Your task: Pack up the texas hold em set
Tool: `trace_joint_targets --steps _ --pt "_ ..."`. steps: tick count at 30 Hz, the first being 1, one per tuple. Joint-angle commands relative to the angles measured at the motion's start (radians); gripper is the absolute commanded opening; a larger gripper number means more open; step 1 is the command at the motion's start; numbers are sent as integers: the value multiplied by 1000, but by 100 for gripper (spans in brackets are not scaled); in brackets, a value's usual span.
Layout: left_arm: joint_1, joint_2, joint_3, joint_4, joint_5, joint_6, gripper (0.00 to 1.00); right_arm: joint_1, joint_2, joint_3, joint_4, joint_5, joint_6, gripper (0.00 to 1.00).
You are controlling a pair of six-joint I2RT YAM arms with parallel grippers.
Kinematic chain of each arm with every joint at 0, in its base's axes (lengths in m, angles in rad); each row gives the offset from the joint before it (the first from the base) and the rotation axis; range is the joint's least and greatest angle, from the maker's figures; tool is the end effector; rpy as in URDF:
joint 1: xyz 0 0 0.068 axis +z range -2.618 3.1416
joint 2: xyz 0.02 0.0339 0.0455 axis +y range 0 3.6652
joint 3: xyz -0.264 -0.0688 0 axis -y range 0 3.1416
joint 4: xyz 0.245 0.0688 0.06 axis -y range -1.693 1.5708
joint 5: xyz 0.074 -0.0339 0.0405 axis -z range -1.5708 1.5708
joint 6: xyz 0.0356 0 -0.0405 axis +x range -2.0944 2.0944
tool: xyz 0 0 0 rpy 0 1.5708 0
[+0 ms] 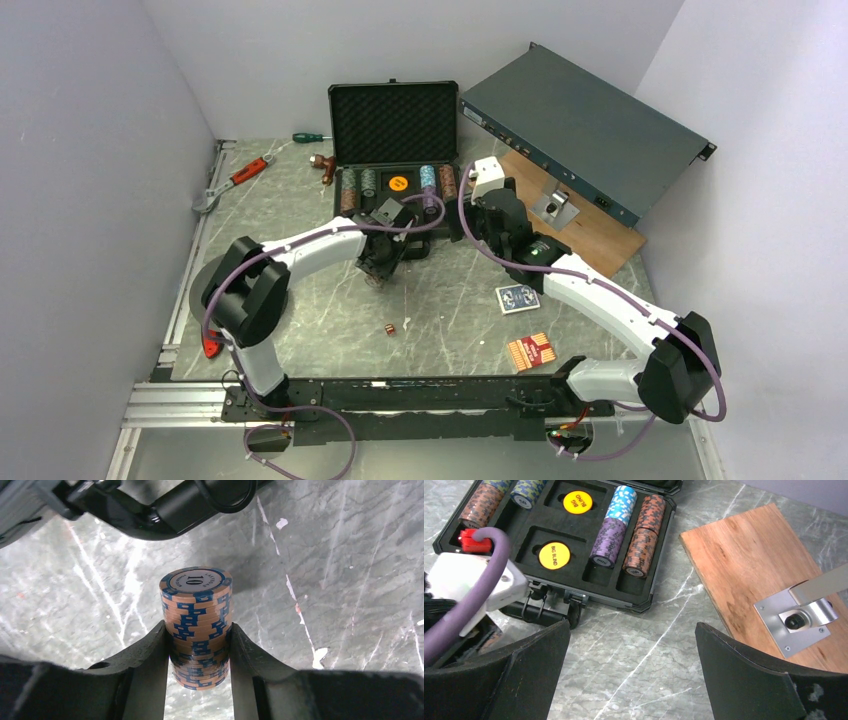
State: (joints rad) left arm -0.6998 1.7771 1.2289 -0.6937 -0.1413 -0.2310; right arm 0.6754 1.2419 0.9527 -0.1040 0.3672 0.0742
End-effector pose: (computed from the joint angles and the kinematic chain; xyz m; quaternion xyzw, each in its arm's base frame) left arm 0.2708 -0.2214 0.1920 0.2173 0.9598 -0.0111 0.1772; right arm 0.2310 0.1687 0.3099 -0.1452 0.8110 0.0586 0.5637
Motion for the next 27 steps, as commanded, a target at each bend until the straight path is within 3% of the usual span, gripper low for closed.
trace_joint_targets --steps 1,13,27 --pt "6 -90 88 -58 -57 4 0 -5 -2 27 47 27 18 100" --pt "139 -94 314 -170 -42 -1 0 -10 25 41 31 14 23 100" --pt "236 178 708 -353 -59 -47 0 -18 63 66 0 -8 29 100"
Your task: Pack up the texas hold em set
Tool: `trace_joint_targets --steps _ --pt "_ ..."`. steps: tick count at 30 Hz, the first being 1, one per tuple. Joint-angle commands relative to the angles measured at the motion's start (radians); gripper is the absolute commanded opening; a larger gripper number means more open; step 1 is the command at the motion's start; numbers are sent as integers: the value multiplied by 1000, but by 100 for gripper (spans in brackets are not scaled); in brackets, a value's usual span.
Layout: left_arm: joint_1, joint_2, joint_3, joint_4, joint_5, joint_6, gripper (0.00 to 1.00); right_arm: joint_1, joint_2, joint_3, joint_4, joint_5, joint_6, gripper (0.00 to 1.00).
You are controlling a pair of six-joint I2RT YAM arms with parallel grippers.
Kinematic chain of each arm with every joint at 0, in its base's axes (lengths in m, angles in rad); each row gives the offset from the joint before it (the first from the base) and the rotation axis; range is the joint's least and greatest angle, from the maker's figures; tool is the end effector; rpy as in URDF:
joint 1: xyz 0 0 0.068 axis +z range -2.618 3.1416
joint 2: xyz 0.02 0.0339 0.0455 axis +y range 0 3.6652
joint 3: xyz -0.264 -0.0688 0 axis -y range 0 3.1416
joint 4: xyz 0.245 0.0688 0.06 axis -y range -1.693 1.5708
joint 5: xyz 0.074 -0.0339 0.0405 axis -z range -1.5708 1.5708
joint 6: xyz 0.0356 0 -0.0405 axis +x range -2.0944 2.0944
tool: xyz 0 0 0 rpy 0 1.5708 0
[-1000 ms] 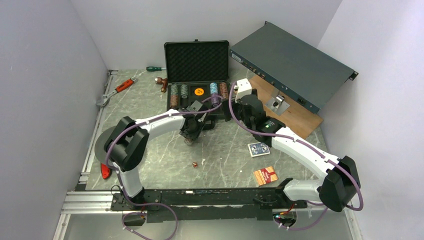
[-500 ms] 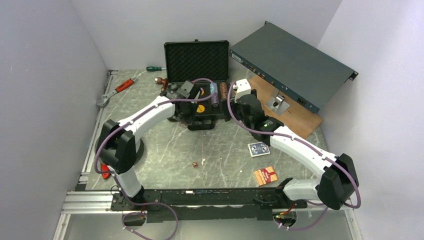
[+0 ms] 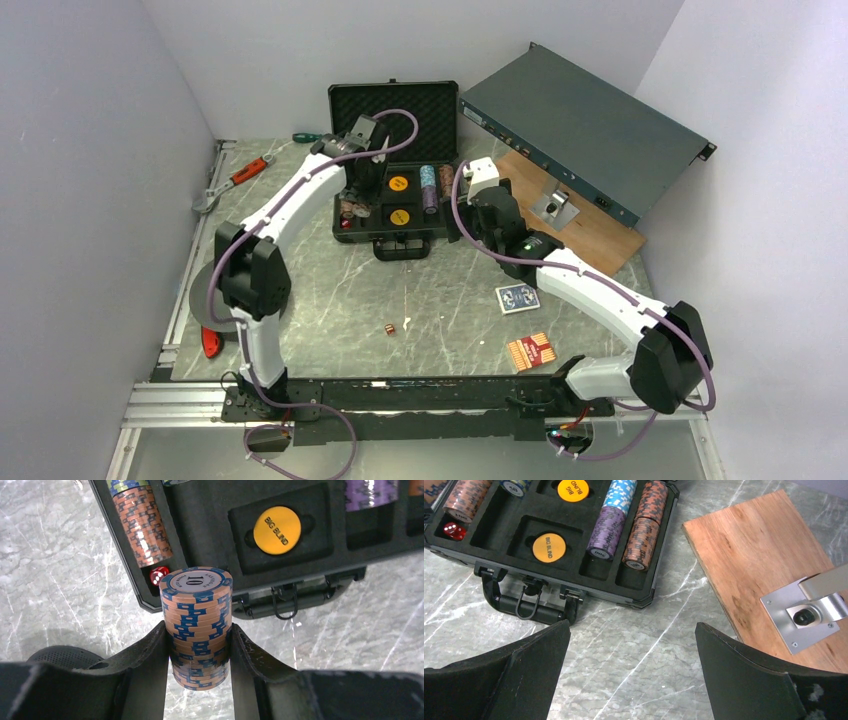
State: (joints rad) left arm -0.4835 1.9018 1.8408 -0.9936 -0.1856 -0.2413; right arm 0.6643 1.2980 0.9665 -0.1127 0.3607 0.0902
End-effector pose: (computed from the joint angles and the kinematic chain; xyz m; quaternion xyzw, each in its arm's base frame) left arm 0.3641 -0.1838 0.3133 0.0928 0.9585 -0.0063 0.2694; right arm 0.2416 0.1732 0.2986 -0.1436 0.8249 0.0525 0.5442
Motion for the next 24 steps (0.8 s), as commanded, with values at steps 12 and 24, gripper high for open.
trace_joint_targets --steps 12,24 --pt "61 184 186 -35 54 -58 0 -9 25 63 -2 -8 13 100" --pt "66 234 174 13 83 -105 0 -11 44 70 -8 -12 13 100"
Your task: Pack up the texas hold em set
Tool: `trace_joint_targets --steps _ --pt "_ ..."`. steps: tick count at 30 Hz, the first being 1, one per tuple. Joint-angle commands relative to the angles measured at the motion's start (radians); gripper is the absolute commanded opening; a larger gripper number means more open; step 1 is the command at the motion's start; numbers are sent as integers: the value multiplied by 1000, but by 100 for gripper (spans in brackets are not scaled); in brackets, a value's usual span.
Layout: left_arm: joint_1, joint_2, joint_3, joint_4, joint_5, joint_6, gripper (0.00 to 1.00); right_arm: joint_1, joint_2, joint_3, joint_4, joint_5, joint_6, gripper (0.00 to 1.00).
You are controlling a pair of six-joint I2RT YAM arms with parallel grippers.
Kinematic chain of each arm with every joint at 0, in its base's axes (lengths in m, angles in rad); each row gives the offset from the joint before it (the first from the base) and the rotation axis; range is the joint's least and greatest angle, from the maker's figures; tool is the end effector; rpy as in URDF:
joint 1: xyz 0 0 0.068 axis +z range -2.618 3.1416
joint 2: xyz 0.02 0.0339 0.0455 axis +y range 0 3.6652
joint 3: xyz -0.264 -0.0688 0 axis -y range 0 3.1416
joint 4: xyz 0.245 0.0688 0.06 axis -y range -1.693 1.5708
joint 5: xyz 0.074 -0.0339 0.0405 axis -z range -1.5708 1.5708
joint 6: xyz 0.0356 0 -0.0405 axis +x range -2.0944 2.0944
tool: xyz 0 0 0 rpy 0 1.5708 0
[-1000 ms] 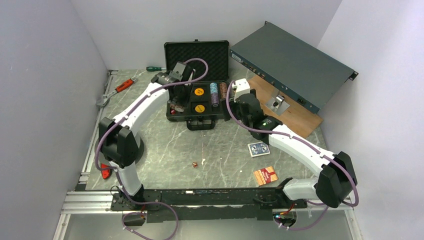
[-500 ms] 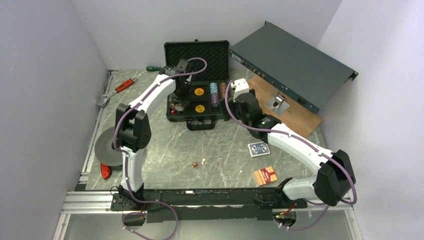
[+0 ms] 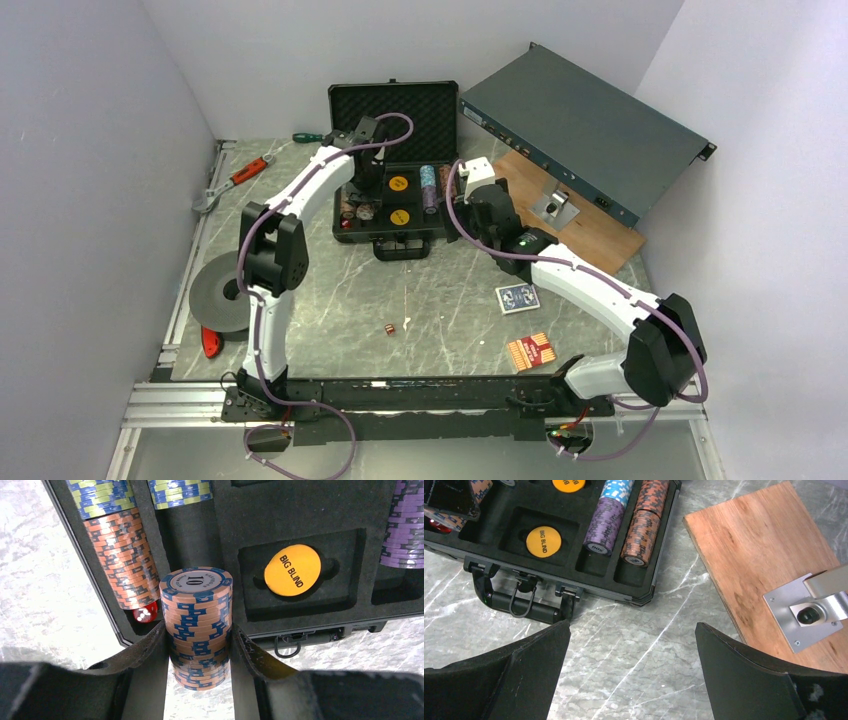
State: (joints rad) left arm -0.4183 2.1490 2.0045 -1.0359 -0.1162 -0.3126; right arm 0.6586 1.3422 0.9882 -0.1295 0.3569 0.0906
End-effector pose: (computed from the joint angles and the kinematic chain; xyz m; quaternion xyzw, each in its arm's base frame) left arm 0.4193 -0.1819 0.2575 0.0405 0.9786 -0.0160 0.2012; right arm 0.2495 0.1773 0.2921 -0.1479 0.8342 0.0449 0.5293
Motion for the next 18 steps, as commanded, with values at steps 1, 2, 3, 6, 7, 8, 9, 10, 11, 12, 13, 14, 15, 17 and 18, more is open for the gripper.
trace_joint_targets --steps 1,2,3,6,7,8,9,10,11,12,13,14,15,17,18 --pt "2 -10 11 56 12 -37 0 -5 2 49 8 -9 12 100" --pt "3 -8 11 59 13 -39 0 -5 3 49 9 -9 12 100" --pt "4 -6 11 62 17 -40 0 -5 5 50 9 -10 12 100" --pt "4 3 14 64 16 -46 0 -7 11 53 7 -14 10 100" --pt "5 4 13 64 11 -50 0 -7 12 54 3 -16 11 100" --pt "6 5 11 66 8 -53 0 -7 14 56 2 -16 10 100" --pt "6 5 7 68 4 -56 0 -7 16 56 1 -18 11 100" --pt "6 3 1 72 3 -59 0 -7 19 58 -1 -19 11 100" --pt "6 0 -7 78 4 -61 0 -7 19 58 -1 -21 10 100" --pt "6 -2 -14 86 3 -65 0 -7 19 58 -1 -21 11 100" --pt "7 -4 -21 88 0 -67 0 -7 19 59 -2 -22 11 100" --pt "7 -4 -26 93 -2 -69 0 -7 20 59 -2 -23 11 100" --pt "7 -6 -31 96 -5 -71 0 -7 20 59 -2 -24 11 100" --pt "7 -8 -38 103 -12 -75 0 -7 22 59 -4 -25 11 100" --pt "7 -10 -43 107 -17 -77 0 -7 22 60 -3 -24 11 100"
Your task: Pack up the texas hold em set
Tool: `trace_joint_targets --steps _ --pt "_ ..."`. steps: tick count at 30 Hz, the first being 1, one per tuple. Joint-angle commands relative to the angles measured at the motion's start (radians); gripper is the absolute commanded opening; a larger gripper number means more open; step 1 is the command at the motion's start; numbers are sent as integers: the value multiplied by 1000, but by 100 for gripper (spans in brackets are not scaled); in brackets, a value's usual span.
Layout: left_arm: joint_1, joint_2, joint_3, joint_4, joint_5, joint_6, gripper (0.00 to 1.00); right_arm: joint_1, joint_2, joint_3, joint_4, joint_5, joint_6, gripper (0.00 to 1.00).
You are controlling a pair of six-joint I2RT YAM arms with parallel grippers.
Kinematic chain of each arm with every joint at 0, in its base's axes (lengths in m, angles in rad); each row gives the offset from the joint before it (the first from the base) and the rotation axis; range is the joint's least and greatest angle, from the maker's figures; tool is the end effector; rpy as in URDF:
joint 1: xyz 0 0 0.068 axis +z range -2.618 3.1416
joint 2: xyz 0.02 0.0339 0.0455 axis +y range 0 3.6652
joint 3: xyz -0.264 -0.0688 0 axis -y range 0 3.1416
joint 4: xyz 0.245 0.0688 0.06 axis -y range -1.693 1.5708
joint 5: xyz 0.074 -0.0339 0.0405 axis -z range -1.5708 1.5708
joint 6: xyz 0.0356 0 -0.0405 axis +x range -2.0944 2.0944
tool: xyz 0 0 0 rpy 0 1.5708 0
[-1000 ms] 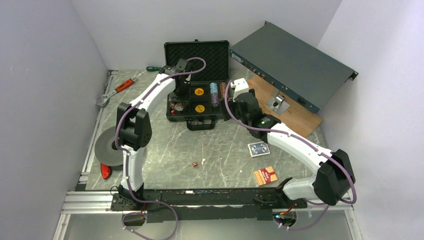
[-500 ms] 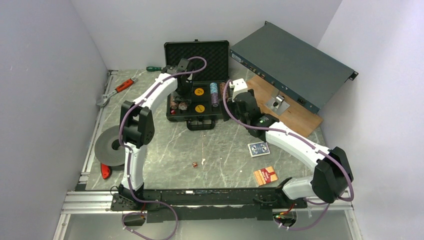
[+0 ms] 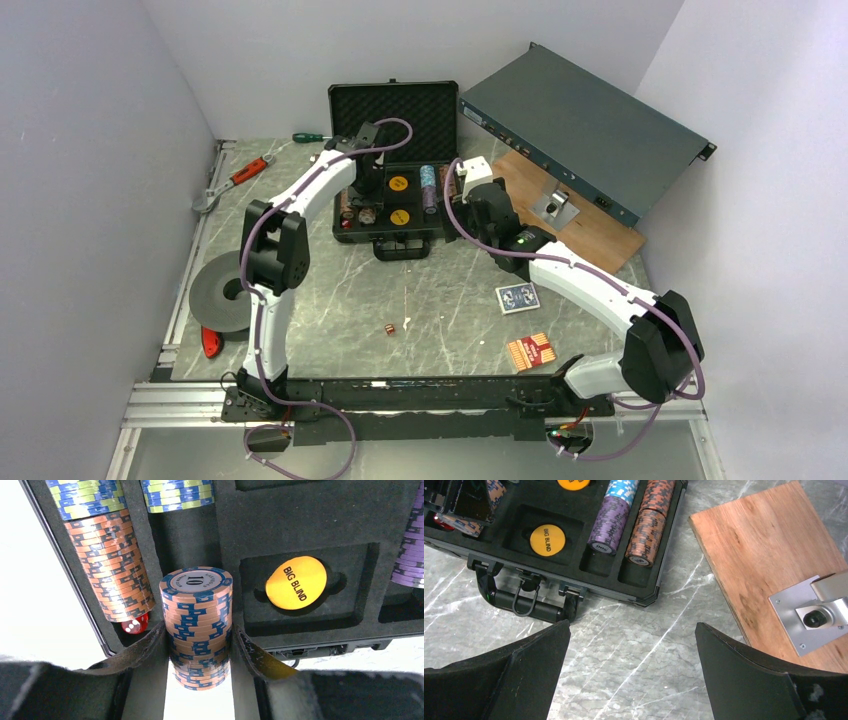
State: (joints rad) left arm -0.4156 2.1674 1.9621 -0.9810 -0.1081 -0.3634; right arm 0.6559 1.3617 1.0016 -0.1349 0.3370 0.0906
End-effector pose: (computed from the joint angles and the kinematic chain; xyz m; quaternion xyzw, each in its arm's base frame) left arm 0.4237 -0.1828 0.2393 0.0153 0.9801 -0.0234 0.1966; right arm 0.2531 0.1799 0.2905 -0.1536 0.8370 0.0501 0.5228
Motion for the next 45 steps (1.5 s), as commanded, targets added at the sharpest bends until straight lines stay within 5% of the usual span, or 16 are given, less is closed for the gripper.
trace_joint_targets --steps 1,9,18,24,31,39,45 --pt "5 -31 -7 59 -29 -27 1 -4 3 48 1 -5 11 100" --pt "5 -45 -29 79 -34 -32 13 -5 5 49 -1 -7 10 100" --pt "5 -85 -52 100 -25 -34 53 -4 7 49 -3 -9 9 100" --pt "5 -147 -72 109 -18 -34 70 -4 8 51 -5 -11 9 100" --pt "-1 -265 -155 108 -21 -35 64 -4 11 51 -6 -10 9 100" --pt "-19 -430 -399 185 -4 -21 37 -4 14 52 -7 -16 11 100" --pt "-21 -466 -515 268 37 -27 26 -4 15 54 -7 -20 11 100"
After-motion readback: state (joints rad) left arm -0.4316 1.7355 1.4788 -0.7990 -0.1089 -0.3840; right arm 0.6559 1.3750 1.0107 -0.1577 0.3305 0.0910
